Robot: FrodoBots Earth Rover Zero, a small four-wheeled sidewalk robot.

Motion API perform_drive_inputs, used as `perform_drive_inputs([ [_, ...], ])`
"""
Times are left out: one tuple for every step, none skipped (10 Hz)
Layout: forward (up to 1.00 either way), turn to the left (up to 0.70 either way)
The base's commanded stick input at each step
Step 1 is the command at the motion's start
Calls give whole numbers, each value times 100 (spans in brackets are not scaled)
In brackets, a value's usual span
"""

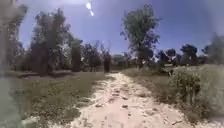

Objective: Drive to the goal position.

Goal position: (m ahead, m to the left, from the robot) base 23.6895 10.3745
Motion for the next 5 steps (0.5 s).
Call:
perform_drive_inputs([
  [85,0],
  [85,0],
  [85,0],
  [85,0],
  [85,0],
])
